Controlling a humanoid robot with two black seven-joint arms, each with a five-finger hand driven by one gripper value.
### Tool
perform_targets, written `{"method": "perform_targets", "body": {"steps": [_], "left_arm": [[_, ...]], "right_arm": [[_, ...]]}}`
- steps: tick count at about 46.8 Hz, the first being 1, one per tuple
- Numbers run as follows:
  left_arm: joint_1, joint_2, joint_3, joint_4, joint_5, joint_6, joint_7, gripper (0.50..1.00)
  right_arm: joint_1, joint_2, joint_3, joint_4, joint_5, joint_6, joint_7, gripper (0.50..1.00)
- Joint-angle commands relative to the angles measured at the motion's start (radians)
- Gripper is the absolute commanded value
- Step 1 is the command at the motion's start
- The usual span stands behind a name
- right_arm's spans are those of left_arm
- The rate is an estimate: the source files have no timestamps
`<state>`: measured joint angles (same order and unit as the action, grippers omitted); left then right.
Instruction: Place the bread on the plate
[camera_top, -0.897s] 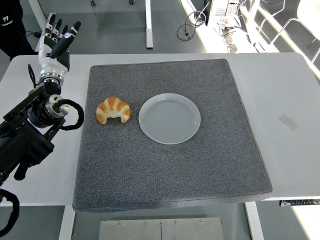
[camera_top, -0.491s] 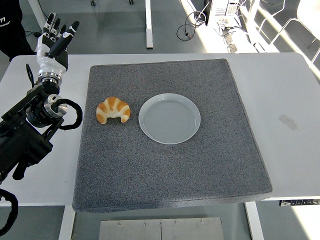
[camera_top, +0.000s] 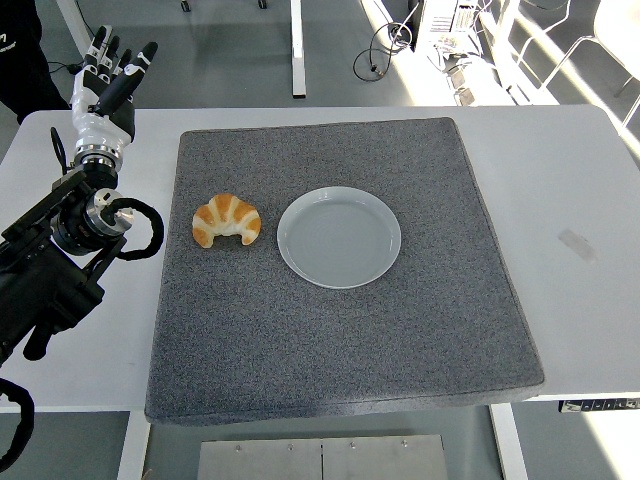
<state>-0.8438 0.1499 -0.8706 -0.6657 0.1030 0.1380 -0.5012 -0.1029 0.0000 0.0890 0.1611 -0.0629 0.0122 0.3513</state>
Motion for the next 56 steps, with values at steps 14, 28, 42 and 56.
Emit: {"method": "perform_targets", "body": {"steps": [14, 28, 42, 56], "left_arm": [[-0.012, 0.045, 0.025, -0.003, 0.004, 0.0, 0.0, 0.975], [-0.04, 0.112, 0.151, -0.021, 0.006, 0.0, 0.013, 0.971], [-0.11, 0.203, 0.304, -0.09, 0.009, -0.001, 0.018, 0.971], [-0.251, 0.353, 0.553, -0.195, 0.024, 0.0, 0.023, 0.952]], "right_arm": [[0.0, 0.0, 0.0, 0.0, 0.0, 0.0, 0.0, 1.0], [0.0, 0.0, 0.0, 0.0, 0.0, 0.0, 0.0, 1.0], [0.0, 0.0, 0.0, 0.0, 0.0, 0.0, 0.0, 1.0], [0.0, 0.0, 0.0, 0.001, 0.0, 0.0, 0.0, 1.0]]}}
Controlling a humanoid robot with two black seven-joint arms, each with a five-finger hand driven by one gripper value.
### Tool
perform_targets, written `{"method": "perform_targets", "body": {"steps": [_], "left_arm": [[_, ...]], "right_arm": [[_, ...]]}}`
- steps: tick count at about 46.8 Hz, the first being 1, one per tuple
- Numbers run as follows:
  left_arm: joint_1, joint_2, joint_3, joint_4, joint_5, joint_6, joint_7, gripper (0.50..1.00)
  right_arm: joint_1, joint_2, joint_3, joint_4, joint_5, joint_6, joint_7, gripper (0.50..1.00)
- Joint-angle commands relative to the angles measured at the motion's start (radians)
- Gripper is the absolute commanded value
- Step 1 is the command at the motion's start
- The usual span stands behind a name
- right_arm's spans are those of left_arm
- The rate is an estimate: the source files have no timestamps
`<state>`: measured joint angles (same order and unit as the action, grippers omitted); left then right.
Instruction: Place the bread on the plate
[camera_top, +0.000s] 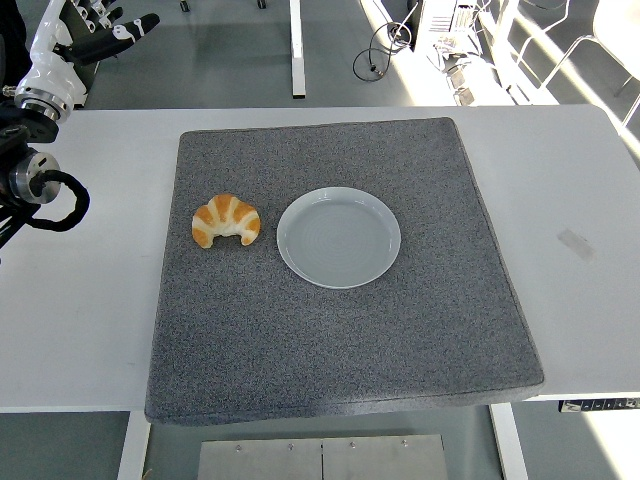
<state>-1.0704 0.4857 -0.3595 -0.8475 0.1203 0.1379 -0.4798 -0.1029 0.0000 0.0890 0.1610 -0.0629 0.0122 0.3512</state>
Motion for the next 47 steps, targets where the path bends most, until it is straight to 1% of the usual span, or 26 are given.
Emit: {"method": "perform_targets", "body": {"steps": [1, 7, 11, 18, 22, 25, 29, 33, 37, 40, 42, 47], "left_arm": [[-0.034, 0.025, 0.056, -0.019, 0.01, 0.0, 0.001, 0.951], [-0.062, 0.066, 0.109, -0.07, 0.027, 0.0, 0.004, 0.951], [-0.08, 0.082, 0.132, -0.088, 0.045, 0.0, 0.035, 0.952], [-0.124, 0.113, 0.215, -0.16, 0.162, 0.008, 0.093, 0.954], [-0.141, 0.116, 0.246, -0.2, 0.206, 0.014, 0.122, 0.955], [-0.141, 0.126, 0.249, -0.225, 0.231, 0.014, 0.144, 0.955], [-0.143, 0.139, 0.249, -0.258, 0.274, 0.014, 0.188, 0.954], [-0.141, 0.146, 0.249, -0.295, 0.349, 0.014, 0.228, 0.952], [-0.138, 0.172, 0.249, -0.329, 0.412, 0.014, 0.259, 0.946], [-0.14, 0.178, 0.249, -0.35, 0.437, 0.014, 0.283, 0.945], [-0.14, 0.182, 0.251, -0.36, 0.447, 0.014, 0.293, 0.945], [-0.138, 0.179, 0.251, -0.363, 0.489, 0.014, 0.297, 0.945]], "right_arm": [[0.0, 0.0, 0.0, 0.0, 0.0, 0.0, 0.0, 1.0], [0.0, 0.0, 0.0, 0.0, 0.0, 0.0, 0.0, 1.0], [0.0, 0.0, 0.0, 0.0, 0.0, 0.0, 0.0, 1.0], [0.0, 0.0, 0.0, 0.002, 0.0, 0.0, 0.0, 1.0], [0.0, 0.0, 0.0, 0.0, 0.0, 0.0, 0.0, 1.0], [0.0, 0.0, 0.0, 0.0, 0.0, 0.0, 0.0, 1.0], [0.0, 0.0, 0.0, 0.0, 0.0, 0.0, 0.0, 1.0], [0.0, 0.0, 0.0, 0.0, 0.0, 0.0, 0.0, 1.0], [0.0, 0.0, 0.0, 0.0, 0.0, 0.0, 0.0, 1.0], [0.0, 0.0, 0.0, 0.002, 0.0, 0.0, 0.0, 1.0], [0.0, 0.0, 0.0, 0.002, 0.0, 0.0, 0.0, 1.0], [0.0, 0.0, 0.0, 0.0, 0.0, 0.0, 0.0, 1.0]]}}
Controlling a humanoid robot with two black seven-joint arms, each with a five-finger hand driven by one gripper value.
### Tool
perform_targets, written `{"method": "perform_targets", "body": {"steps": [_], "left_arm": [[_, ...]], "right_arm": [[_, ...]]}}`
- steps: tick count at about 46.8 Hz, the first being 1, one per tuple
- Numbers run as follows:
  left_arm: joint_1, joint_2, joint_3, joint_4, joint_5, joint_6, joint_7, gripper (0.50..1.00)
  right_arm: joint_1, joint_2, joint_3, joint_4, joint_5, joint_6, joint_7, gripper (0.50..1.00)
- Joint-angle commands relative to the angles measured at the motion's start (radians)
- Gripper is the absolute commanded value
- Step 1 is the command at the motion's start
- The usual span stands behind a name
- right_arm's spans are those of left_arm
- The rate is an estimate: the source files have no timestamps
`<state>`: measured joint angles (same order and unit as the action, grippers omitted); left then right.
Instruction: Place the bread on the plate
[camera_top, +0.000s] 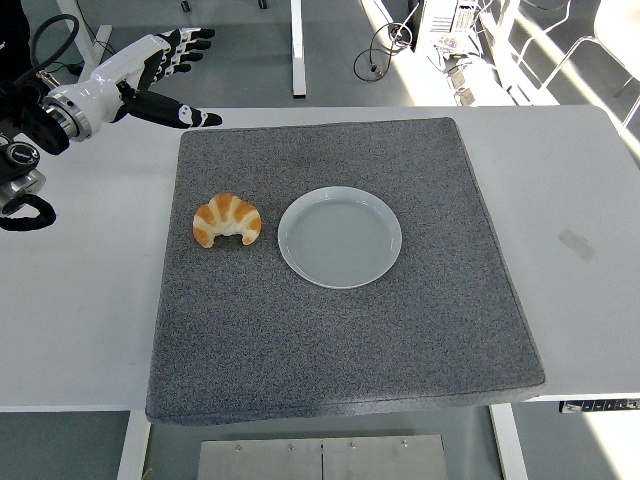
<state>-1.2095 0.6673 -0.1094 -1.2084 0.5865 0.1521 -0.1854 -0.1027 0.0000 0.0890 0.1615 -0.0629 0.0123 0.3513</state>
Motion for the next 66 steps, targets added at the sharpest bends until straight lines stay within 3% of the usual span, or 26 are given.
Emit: {"method": "perform_targets", "body": {"steps": [1, 22, 31, 41, 49, 58, 66], "left_arm": [[0.004, -0.003, 0.0, -0.003, 0.03, 0.0, 0.003, 0.945], [-0.019, 0.0, 0.129, -0.023, 0.228, -0.003, 0.003, 0.945], [-0.033, 0.057, 0.163, -0.059, 0.326, -0.003, 0.001, 0.945], [-0.035, 0.069, 0.226, -0.057, 0.401, 0.001, 0.001, 0.946], [-0.025, 0.052, 0.281, -0.054, 0.421, 0.061, 0.003, 0.945], [-0.002, 0.005, 0.295, -0.036, 0.417, 0.09, 0.003, 0.945], [0.044, -0.067, 0.295, 0.049, 0.417, 0.107, 0.004, 0.943]], "right_arm": [[0.0, 0.0, 0.0, 0.0, 0.0, 0.0, 0.0, 1.0], [0.0, 0.0, 0.0, 0.0, 0.0, 0.0, 0.0, 1.0], [0.0, 0.0, 0.0, 0.0, 0.0, 0.0, 0.0, 1.0], [-0.002, 0.0, 0.0, 0.0, 0.0, 0.0, 0.0, 1.0], [0.0, 0.0, 0.0, 0.001, 0.0, 0.0, 0.0, 1.0], [-0.002, 0.0, 0.0, 0.0, 0.0, 0.0, 0.0, 1.0], [0.0, 0.0, 0.0, 0.0, 0.0, 0.0, 0.0, 1.0]]}}
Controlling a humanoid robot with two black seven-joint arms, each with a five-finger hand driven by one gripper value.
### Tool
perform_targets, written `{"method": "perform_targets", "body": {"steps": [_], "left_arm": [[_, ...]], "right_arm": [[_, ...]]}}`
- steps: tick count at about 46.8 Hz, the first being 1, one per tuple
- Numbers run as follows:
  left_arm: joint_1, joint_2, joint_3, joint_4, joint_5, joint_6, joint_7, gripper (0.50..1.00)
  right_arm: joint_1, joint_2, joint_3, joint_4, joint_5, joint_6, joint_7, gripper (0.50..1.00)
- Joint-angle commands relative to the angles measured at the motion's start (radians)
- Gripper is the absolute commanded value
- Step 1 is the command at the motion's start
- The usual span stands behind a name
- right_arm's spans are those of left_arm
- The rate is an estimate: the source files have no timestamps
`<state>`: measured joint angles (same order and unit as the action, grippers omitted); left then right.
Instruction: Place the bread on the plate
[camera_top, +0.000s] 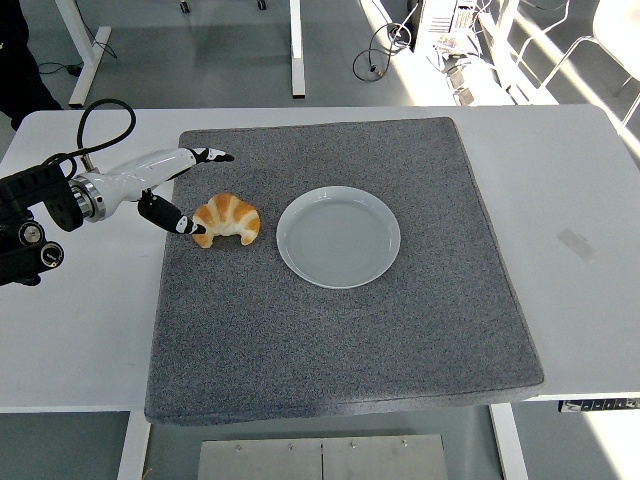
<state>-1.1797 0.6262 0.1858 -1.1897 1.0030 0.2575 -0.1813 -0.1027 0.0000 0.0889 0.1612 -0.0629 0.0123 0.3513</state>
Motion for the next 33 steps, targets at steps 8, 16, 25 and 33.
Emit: {"method": "perform_targets", "body": {"steps": [8, 16, 25, 33], "left_arm": [[0.017, -0.045, 0.0, 0.05, 0.0, 0.003, 0.002, 0.93], [0.025, -0.066, -0.002, 0.067, -0.006, 0.003, 0.002, 0.895], [0.038, -0.103, 0.0, 0.096, -0.004, 0.003, 0.006, 0.883], [0.045, -0.12, -0.002, 0.125, -0.004, 0.003, 0.006, 0.875]], "right_arm": [[0.0, 0.0, 0.0, 0.0, 0.0, 0.0, 0.0, 1.0], [-0.002, 0.0, 0.0, 0.001, 0.0, 0.0, 0.0, 1.0], [0.0, 0.0, 0.0, 0.0, 0.0, 0.0, 0.0, 1.0], [0.0, 0.0, 0.0, 0.0, 0.0, 0.0, 0.0, 1.0]]}}
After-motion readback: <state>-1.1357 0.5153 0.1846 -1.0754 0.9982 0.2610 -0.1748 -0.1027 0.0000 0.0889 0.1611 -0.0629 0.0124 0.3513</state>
